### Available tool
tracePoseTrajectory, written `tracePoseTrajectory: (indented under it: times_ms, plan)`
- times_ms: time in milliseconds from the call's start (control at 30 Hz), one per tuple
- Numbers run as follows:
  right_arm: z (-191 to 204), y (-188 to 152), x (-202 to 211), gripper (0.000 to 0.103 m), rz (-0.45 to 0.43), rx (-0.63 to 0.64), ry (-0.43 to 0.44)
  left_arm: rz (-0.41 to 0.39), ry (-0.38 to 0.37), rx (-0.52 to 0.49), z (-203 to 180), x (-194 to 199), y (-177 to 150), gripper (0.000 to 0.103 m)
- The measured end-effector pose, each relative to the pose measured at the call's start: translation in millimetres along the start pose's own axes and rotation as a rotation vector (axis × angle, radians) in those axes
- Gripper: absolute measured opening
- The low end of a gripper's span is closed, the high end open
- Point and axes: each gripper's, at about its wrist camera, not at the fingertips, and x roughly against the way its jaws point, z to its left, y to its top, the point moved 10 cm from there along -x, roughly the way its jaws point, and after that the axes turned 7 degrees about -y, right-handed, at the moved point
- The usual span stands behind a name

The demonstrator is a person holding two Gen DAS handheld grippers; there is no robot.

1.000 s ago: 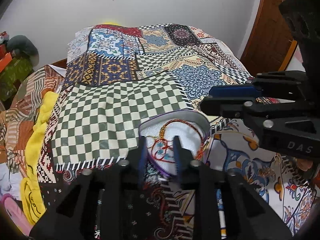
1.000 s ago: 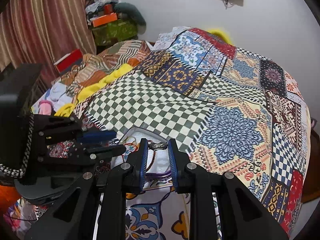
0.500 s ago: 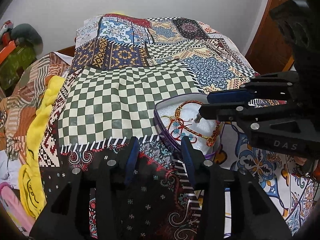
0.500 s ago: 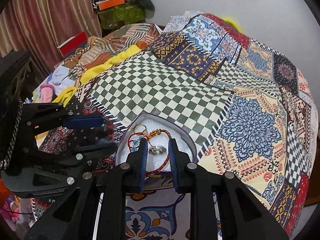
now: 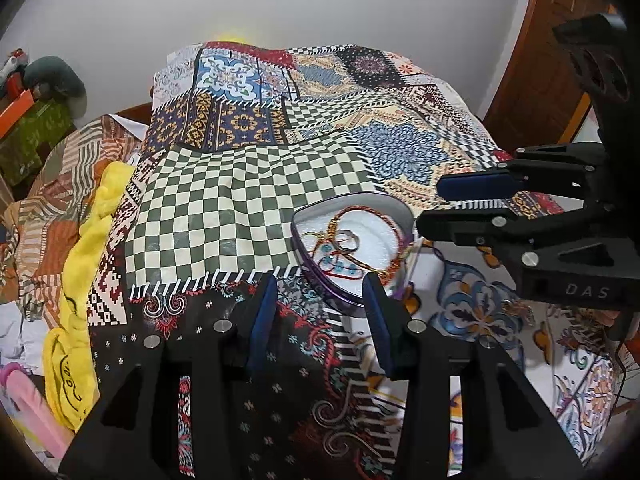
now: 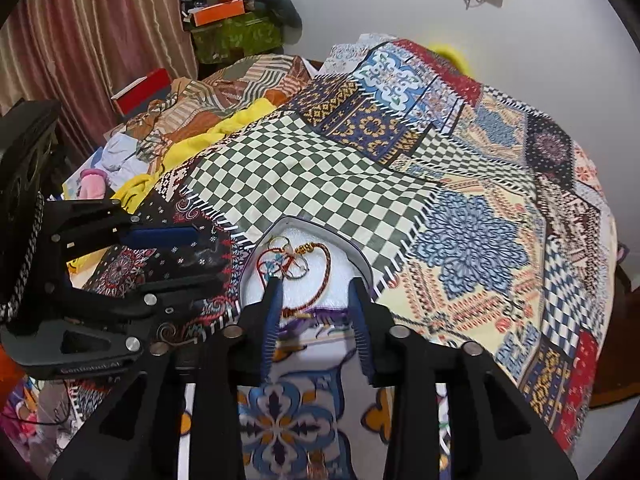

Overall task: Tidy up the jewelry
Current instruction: 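Open the left tool over the tin while the right tool releases the silver ring, then move both tools away from the tin toward the remaining rings on the quilt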

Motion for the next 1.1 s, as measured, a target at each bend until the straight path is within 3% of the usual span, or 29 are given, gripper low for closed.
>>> tracePoseTrajectory:
  times_ms: [433,667,867,1100]
  plan:
    - [-15.7,-29.0,61.9,0.034,-0.065,-0.070,-0.039,-0.022,-0.014,-0.039,-45.3,38.8,-11.1,0.044]
    - [-38.3,-56.4,83.1,0.034,-0.072,-0.130,-0.067,0.011,-0.051,-0.059,-79.1,36.1,-23.5,0.045]
    - [-51.4,-82.7,85.4,0.034,-0.052,-0.150,-0.092,0.043,-0.083,-0.080,-106.4,22.3,-33.6,0.045]
    - [-52.7,-117.1,65.3,0.034,0.015,-0.173,-0.060,0.072,-0.105,-0.074,-119.2,7.9,-44.1,0.045]
